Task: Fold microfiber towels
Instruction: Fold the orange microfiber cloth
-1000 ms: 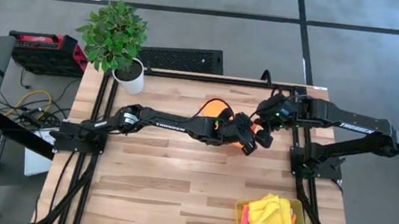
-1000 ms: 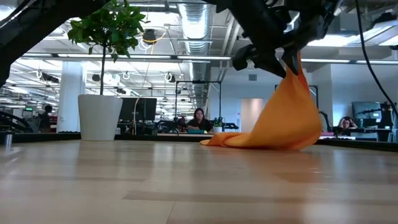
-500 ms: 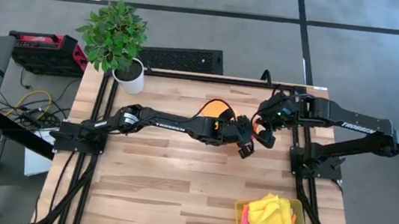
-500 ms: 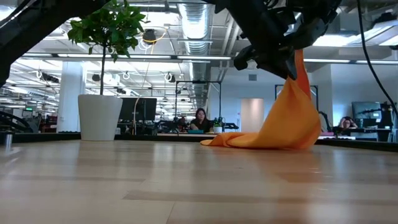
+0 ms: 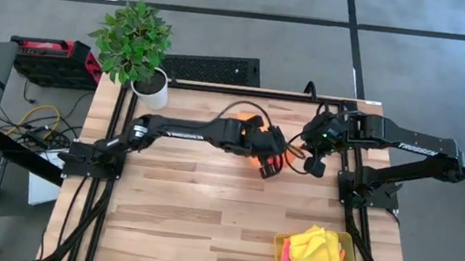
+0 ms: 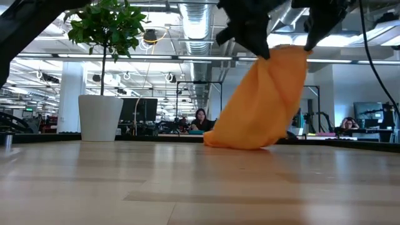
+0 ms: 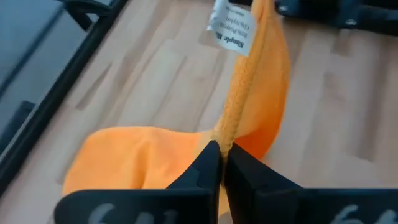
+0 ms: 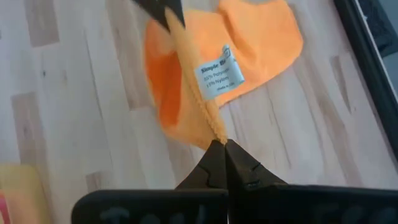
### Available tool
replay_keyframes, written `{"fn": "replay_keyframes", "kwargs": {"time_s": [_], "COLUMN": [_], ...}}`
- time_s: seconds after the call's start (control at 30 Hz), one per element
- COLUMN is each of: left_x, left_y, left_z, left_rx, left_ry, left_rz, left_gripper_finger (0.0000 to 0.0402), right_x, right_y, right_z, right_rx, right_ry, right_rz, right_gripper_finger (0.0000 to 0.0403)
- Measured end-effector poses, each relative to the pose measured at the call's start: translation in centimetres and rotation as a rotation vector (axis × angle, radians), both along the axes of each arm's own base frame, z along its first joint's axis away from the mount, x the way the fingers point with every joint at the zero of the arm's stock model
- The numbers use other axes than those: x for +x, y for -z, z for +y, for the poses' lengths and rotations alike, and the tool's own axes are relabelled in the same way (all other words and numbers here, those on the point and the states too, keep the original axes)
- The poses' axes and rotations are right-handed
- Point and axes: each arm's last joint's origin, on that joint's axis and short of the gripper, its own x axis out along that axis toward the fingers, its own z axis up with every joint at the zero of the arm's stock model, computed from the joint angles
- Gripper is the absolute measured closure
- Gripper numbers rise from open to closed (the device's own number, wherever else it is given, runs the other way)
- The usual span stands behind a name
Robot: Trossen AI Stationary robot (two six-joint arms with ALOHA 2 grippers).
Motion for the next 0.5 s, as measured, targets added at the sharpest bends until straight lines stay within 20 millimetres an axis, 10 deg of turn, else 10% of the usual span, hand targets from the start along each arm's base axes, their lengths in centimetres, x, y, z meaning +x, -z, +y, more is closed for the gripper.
{"fn": "replay_keyframes", "kwargs": {"time_s": [0.5], "left_x": [-5.6], "left_y": [-7.2], "left_z": [4.5], "left_rx": [-0.220], "left_ry": [0.283], "left_rz": [-0.037], "left_gripper_finger": [0.0400], "right_x": [0.2], "right_y": [-5.3], "right_z": [0.0], "right_rx": [-0.103], "right_ry": [-0.071], "right_rz": [-0.207], "right_gripper_finger": [0.0401]}}
